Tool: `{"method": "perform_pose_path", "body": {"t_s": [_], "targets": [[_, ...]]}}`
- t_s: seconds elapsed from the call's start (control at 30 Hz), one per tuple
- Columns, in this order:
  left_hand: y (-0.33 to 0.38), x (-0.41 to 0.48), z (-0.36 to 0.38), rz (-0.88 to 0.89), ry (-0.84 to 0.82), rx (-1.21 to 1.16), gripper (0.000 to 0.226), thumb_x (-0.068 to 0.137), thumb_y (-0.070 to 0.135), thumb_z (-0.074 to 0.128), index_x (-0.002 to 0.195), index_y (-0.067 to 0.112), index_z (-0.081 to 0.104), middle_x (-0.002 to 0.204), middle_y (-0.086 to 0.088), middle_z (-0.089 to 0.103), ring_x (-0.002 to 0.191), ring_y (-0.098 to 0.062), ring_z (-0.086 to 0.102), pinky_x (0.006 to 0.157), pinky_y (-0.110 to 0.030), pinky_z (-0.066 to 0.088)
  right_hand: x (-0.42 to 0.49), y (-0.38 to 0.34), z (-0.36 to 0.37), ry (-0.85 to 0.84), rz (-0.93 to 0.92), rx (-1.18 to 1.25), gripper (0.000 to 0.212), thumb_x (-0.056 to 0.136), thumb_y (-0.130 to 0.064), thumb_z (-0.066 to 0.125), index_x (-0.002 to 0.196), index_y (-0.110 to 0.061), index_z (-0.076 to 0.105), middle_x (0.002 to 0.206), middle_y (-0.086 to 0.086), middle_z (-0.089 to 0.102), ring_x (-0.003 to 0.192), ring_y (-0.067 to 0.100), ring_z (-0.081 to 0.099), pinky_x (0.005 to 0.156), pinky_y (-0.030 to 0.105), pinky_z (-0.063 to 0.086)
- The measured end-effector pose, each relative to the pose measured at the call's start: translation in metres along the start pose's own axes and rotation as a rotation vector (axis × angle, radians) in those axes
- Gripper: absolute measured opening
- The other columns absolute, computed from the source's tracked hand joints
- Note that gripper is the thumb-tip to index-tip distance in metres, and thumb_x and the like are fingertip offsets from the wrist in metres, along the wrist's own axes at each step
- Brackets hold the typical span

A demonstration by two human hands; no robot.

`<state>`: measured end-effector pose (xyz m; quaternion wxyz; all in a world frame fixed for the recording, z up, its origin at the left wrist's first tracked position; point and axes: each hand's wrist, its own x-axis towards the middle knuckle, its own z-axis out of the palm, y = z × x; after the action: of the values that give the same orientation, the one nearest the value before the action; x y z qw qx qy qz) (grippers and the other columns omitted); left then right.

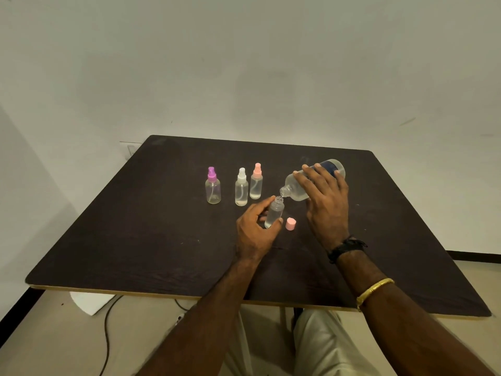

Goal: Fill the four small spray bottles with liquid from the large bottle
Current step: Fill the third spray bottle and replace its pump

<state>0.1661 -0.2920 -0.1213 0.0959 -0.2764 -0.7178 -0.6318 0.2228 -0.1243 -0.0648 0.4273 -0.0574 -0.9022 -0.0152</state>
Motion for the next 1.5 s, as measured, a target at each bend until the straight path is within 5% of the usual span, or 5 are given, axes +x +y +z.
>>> {"method": "perform_pose_path", "body": {"t_s": [1.13,1.5], "targets": [[-0.0003,0.0001,-0.0007,-0.007,-0.011,0.003,0.055,0.083,0.016,0.082,0.135,0.018,0.064,0.121,0.012,0.067,0.106,0.000,0.067,0.088,-0.017,0.056,-0.0036,-0.0023,0.0004,0.017,-0.011,0.023,0.064,0.080,0.009,0.067,0.139,-0.016,0.060,0.145,0.010,0.057,0.140,0.035,0.046,0.116,0.062,0.029],[0.0012,-0.0008,0.0000,-0.006,0.013,-0.031,0.054,0.082,0.012,0.082,0.134,0.016,0.066,0.121,0.005,0.071,0.105,-0.005,0.070,0.088,-0.021,0.059,-0.0094,-0.0066,0.0031,-0.080,0.078,0.114,0.064,0.085,-0.006,0.072,0.145,-0.017,0.052,0.149,0.006,0.053,0.142,0.028,0.044,0.116,0.053,0.035]]}}
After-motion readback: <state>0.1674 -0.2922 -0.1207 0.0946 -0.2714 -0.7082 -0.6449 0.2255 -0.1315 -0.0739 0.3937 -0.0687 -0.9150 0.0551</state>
